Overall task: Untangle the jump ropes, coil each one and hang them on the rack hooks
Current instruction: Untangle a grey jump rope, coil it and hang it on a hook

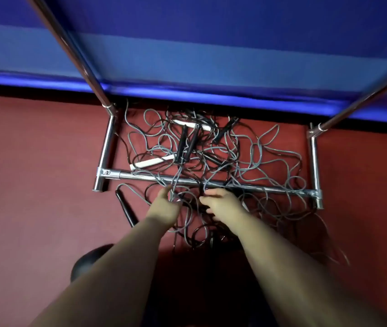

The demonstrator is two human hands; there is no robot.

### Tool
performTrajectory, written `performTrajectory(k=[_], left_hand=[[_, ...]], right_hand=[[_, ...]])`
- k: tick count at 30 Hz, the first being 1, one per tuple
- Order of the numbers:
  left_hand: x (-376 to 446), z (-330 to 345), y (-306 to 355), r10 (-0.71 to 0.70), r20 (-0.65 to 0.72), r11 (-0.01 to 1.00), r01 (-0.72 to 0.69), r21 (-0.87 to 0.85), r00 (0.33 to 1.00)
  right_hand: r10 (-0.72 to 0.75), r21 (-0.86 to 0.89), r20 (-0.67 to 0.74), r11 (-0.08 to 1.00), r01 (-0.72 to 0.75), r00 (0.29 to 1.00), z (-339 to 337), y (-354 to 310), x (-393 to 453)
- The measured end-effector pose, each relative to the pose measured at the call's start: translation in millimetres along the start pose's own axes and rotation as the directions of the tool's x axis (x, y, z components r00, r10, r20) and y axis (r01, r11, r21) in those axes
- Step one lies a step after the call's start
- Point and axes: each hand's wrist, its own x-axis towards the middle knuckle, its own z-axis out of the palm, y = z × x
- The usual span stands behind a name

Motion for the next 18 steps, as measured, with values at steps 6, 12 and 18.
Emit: performTrajectory(k=[6, 12, 18], left_hand=[[31, -3, -12, 0.01, 0.112, 0.924, -0.052, 0.38, 0.994], [30, 12, -13, 0.006, 0.165, 0.782, -0.108, 0.614, 0.986], [20, 8, 8, 0.036, 0.228, 0.703, -0.187, 0.686, 0.973]], right_hand=[[-0.048, -0.069, 0.068, 0.996, 0.053, 0.997, 16, 4, 20], [-0.113, -0.206, 0.124, 0.969, 0.137, 0.986, 37, 12, 32], [-0.109, -0.696, 0.122, 0.699, 0.163, 0.987, 40, 5, 20]])
